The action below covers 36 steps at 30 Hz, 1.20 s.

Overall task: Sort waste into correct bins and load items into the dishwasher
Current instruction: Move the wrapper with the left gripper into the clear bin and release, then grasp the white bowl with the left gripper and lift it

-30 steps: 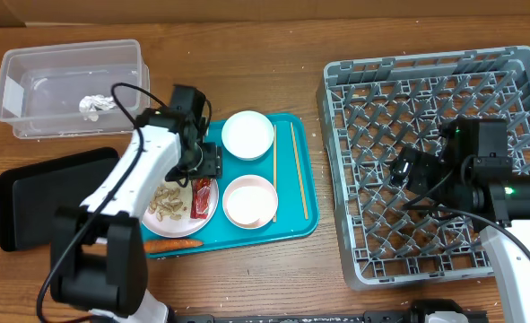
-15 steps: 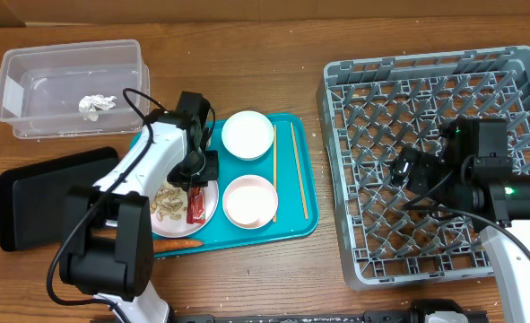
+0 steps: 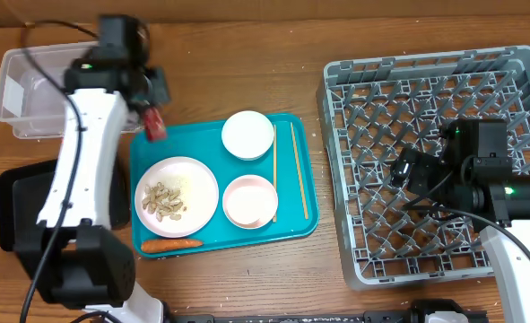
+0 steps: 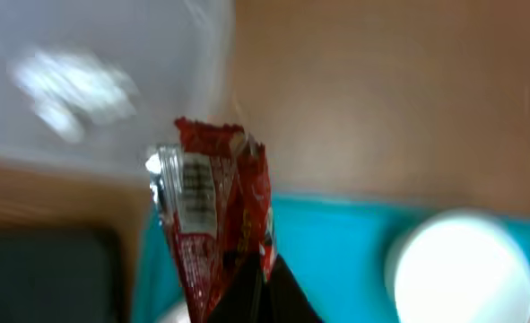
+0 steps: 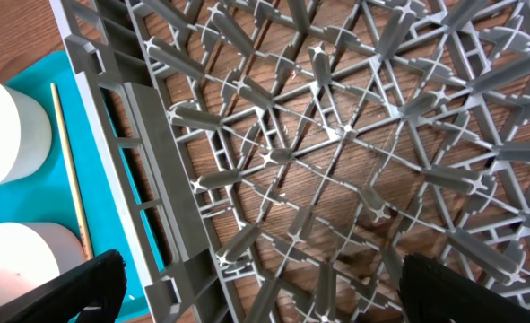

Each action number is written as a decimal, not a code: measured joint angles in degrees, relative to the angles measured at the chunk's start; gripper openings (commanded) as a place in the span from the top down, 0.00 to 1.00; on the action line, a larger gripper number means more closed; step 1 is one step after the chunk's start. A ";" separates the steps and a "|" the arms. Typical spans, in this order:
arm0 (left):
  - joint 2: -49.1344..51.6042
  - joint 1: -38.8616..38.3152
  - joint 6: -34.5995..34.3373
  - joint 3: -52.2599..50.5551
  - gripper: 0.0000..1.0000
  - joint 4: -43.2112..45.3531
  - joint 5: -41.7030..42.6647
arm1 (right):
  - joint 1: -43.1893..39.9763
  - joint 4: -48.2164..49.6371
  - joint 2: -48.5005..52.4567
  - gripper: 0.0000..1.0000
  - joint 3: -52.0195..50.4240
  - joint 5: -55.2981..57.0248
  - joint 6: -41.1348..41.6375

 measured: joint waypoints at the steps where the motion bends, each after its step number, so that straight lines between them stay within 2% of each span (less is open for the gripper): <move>1: -0.11 1.11 -0.02 0.20 0.96 2.78 -0.74 | 0.02 0.00 0.00 0.00 0.00 0.00 0.00; 5: 0.02 5.05 -0.04 0.33 0.95 11.98 -2.67 | 0.02 -0.07 0.00 0.00 0.00 0.00 0.02; 7: 0.26 6.49 -0.02 0.33 0.90 15.37 -3.17 | 0.02 -0.04 0.00 0.00 0.00 0.00 -0.02; 8: 0.57 7.23 -0.02 0.33 0.84 16.63 -3.37 | 0.02 -0.04 0.00 0.00 0.00 0.00 0.02; 10: 1.53 8.20 -0.07 0.33 0.55 17.81 -3.76 | 0.02 -0.07 0.00 0.00 0.00 0.00 0.02; 12: 3.08 8.87 0.26 0.33 0.44 18.64 -4.09 | 0.02 -0.11 0.00 0.00 0.00 0.00 0.00; 19: 6.23 9.49 0.42 0.31 0.43 16.15 -3.93 | 0.02 -0.20 0.00 0.00 0.00 0.00 0.02; 24: 4.96 8.92 0.42 0.31 0.37 4.20 -0.83 | 0.02 -0.13 0.00 0.00 0.02 0.00 0.02; 30: 3.26 4.26 0.74 0.46 0.36 -18.38 7.13 | 0.00 0.52 0.02 0.00 0.04 0.02 0.00; 36: 3.26 -3.72 4.07 0.28 0.30 -28.70 15.04 | 0.02 0.79 0.00 0.00 0.04 0.00 0.00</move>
